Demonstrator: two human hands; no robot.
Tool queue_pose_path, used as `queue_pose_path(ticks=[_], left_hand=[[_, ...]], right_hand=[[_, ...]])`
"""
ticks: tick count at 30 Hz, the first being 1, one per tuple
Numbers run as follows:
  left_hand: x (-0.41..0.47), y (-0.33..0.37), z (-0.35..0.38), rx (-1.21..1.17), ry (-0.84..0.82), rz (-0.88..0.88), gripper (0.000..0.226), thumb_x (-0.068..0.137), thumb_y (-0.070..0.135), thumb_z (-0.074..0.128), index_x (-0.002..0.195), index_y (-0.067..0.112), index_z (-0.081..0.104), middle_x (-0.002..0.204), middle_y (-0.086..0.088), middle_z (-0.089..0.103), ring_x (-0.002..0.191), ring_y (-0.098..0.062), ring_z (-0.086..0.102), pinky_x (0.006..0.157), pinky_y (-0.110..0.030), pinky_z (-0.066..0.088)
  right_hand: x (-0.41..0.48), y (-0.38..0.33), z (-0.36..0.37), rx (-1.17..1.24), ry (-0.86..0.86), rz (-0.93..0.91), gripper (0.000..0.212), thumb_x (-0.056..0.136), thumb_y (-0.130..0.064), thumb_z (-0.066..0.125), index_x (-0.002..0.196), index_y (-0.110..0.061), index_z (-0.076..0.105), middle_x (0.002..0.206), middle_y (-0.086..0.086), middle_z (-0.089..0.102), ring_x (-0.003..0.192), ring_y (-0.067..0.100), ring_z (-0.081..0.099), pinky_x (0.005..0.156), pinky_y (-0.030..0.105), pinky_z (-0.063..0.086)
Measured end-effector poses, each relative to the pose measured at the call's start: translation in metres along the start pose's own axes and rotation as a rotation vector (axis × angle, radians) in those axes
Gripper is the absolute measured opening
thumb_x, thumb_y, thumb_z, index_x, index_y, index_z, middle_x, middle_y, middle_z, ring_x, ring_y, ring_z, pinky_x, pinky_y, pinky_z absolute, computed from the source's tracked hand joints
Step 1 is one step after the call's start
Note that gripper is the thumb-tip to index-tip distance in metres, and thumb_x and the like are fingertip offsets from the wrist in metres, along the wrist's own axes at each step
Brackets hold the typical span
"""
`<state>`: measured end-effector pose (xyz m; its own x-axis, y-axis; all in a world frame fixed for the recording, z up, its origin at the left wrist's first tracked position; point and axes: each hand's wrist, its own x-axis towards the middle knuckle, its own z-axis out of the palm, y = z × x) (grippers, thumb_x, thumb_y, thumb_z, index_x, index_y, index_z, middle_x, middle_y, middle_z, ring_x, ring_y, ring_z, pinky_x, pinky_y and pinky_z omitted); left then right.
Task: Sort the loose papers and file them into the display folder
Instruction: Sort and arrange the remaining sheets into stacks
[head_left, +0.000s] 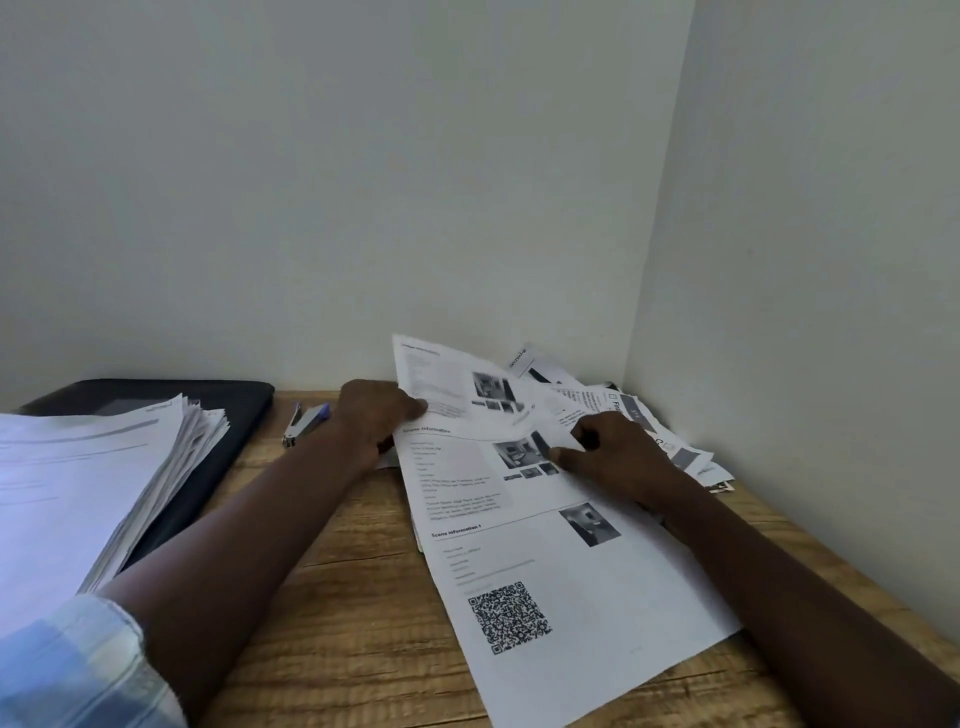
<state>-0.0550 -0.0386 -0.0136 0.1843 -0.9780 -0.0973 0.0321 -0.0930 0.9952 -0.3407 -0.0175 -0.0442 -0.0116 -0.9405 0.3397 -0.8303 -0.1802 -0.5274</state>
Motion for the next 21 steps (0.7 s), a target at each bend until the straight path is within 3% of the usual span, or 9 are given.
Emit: queue_pose_path(ticks=[7,13,17,21], left_hand=[[0.000,-0.005,-0.010,0.000,-0.162,0.062,0.032,0.095,-0.008,0.055,0.116,0.008,0.074,0.110,-0.015,0.077,0.092,-0.030,0.070,0.082,-0.040,0.059],[-0.003,-0.005,-0.009,0.005,-0.217,0.044,0.029,0.098,0.002,0.057,0.116,0.014,0.076,0.111,-0.010,0.078,0.096,-0.028,0.071,0.081,-0.040,0.059],[-0.005,-0.006,-0.008,-0.014,-0.205,0.026,0.028,0.097,0.007,0.056,0.115,0.014,0.076,0.115,-0.013,0.076,0.109,-0.035,0.070,0.094,-0.048,0.056],[-0.005,-0.008,-0.009,-0.029,-0.197,0.033,0.029,0.100,0.016,0.053,0.117,0.008,0.075,0.114,-0.013,0.076,0.098,-0.030,0.068,0.089,-0.044,0.057]], right_hand=[[0.009,0.004,-0.006,0.398,0.159,0.109,0.031,0.090,-0.021,0.072,0.064,-0.017,0.056,0.057,-0.012,0.054,0.060,0.010,0.050,0.059,0.028,0.036],[0.009,0.002,-0.004,0.551,0.153,0.146,0.015,0.088,-0.015,0.073,0.075,-0.009,0.068,0.069,-0.001,0.066,0.065,0.015,0.056,0.067,0.031,0.044],[0.007,-0.001,-0.005,0.603,0.148,0.142,0.016,0.090,-0.014,0.071,0.075,-0.010,0.067,0.067,-0.003,0.061,0.062,0.014,0.051,0.064,0.029,0.039],[0.009,-0.001,-0.005,0.692,0.194,0.168,0.018,0.090,-0.014,0.070,0.072,-0.014,0.069,0.075,-0.001,0.070,0.071,0.017,0.060,0.071,0.032,0.045]])
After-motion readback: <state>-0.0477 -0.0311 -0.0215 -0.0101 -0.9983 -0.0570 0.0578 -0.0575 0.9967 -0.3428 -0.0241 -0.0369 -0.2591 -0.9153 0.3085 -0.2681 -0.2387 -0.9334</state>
